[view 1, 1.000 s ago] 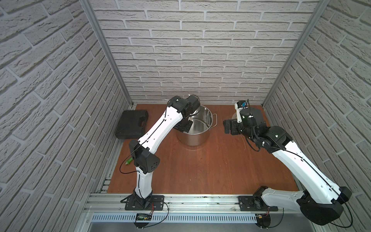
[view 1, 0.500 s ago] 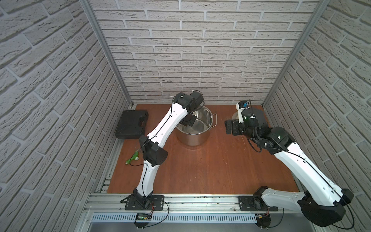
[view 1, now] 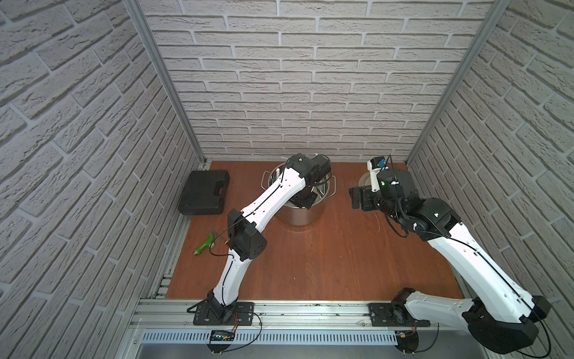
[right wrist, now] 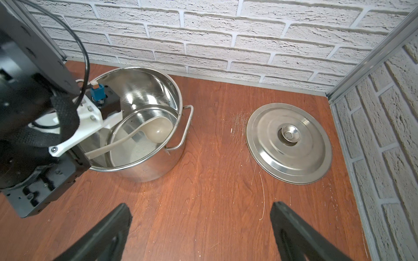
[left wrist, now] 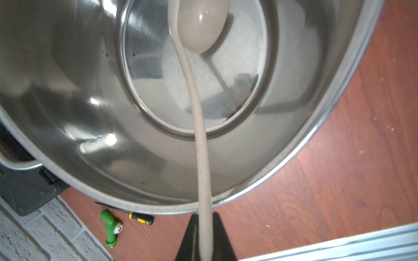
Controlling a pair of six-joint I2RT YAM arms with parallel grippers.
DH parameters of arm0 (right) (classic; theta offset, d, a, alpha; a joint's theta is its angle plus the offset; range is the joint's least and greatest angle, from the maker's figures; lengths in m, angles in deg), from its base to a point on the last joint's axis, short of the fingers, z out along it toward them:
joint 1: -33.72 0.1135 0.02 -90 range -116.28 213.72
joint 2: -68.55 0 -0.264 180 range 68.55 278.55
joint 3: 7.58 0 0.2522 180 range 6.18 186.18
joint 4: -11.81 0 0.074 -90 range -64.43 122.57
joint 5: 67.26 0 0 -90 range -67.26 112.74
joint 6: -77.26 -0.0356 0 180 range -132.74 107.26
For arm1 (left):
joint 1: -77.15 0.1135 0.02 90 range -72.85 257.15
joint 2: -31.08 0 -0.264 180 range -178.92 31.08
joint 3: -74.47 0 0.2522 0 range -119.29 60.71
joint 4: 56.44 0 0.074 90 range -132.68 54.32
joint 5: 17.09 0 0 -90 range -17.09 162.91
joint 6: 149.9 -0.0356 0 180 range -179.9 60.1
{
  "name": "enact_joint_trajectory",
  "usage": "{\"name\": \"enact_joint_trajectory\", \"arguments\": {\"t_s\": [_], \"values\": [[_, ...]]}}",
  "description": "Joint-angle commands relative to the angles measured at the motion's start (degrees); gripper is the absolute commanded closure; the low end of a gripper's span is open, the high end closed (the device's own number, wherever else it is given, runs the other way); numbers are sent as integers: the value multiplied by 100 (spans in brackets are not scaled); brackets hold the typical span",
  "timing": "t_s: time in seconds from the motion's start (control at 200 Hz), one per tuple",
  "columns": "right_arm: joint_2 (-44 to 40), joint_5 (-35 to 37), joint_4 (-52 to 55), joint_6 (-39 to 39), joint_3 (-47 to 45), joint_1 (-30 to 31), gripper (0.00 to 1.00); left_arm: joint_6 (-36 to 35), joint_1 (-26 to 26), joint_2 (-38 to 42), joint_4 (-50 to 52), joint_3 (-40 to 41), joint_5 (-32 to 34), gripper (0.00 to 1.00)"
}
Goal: Stir the soup with a spoon
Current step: Stir the soup in the pan with a stick.
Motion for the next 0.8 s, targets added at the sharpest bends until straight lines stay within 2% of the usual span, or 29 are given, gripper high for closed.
{"name": "enact_joint_trajectory", "arguments": {"t_s": [0.0,0.21,0.355,0.61,0.795], "values": [[-23,-89,-84,-122,-19,-28,0,166,-2,616,133,446,60,100],[71,-241,-155,-193,-18,-33,0,302,148,1064,289,1091,337,100],[148,-334,-137,-202,54,-33,1,299,414,1159,361,1201,492,100],[238,-520,4,-37,192,-32,1,-54,720,739,441,453,690,100],[528,-1471,5,254,368,-37,1,-159,714,211,389,-380,576,100]]}}
